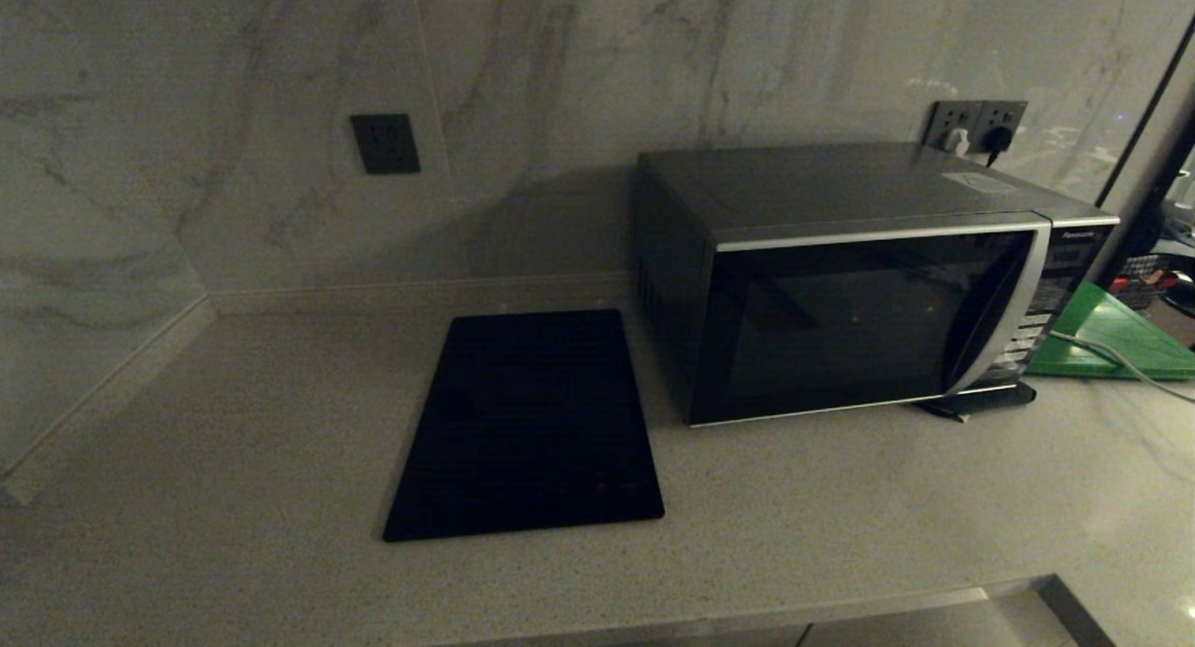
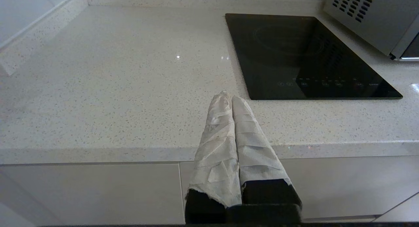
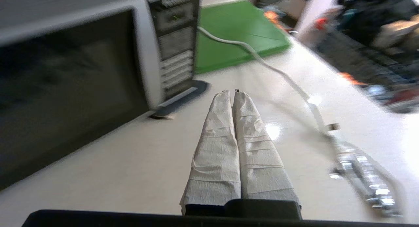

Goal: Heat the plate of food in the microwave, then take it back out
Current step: Open the microwave oven

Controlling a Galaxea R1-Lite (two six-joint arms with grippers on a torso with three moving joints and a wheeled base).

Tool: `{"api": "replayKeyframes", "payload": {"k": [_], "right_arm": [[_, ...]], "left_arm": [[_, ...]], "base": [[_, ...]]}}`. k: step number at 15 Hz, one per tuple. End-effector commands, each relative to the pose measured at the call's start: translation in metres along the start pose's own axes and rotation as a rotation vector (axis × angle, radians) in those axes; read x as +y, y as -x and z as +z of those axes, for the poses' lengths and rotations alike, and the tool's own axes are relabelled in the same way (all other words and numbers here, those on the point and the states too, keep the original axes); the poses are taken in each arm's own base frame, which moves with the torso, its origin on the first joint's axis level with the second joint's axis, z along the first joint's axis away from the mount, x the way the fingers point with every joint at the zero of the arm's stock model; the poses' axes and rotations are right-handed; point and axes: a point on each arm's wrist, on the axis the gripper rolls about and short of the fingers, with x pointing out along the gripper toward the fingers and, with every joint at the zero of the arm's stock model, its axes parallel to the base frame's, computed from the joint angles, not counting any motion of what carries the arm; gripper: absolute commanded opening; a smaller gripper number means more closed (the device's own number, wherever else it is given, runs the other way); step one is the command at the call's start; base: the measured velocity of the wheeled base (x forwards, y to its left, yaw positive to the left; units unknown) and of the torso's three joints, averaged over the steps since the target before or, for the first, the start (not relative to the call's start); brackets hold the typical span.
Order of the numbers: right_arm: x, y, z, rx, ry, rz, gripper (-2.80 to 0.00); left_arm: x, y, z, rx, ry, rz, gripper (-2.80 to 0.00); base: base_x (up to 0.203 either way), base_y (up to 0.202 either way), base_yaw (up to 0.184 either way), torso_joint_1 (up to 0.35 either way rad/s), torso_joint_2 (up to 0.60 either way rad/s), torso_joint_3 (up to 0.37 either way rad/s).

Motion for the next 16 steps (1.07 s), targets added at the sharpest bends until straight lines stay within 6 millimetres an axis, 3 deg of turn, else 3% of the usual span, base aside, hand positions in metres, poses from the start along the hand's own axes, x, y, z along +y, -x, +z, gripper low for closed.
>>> {"api": "replayKeyframes", "payload": {"k": [1,6,7,12,16], "right_arm": [[0.022,-0.028,-0.007,0.022,0.054,-0.042,-2.8],[0.046,-0.063,-0.018,0.03,0.086,-0.124,-2.8],[0.049,-0.068,-0.021,0.039,0.079,-0.134,0.0],[0.055,-0.076,-0.031,0.074,0.112,-0.122,0.0],[0.061,-0.087,-0.052,0.094,0.136,-0.137,0.0]], "left_arm": [[0.0,0.0,0.0,0.001,0.001,0.001,-2.8],[0.0,0.0,0.0,0.001,0.0,0.001,-2.8],[0.0,0.0,0.0,0.001,0.001,0.001,-2.8],[0.0,0.0,0.0,0.001,0.001,0.001,-2.8],[0.0,0.0,0.0,0.001,0.001,0.001,-2.8]], "base": [[0.0,0.0,0.0,0.0,0.0,0.0],[0.0,0.0,0.0,0.0,0.0,0.0],[0.0,0.0,0.0,0.0,0.0,0.0],[0.0,0.0,0.0,0.0,0.0,0.0],[0.0,0.0,0.0,0.0,0.0,0.0]]}}
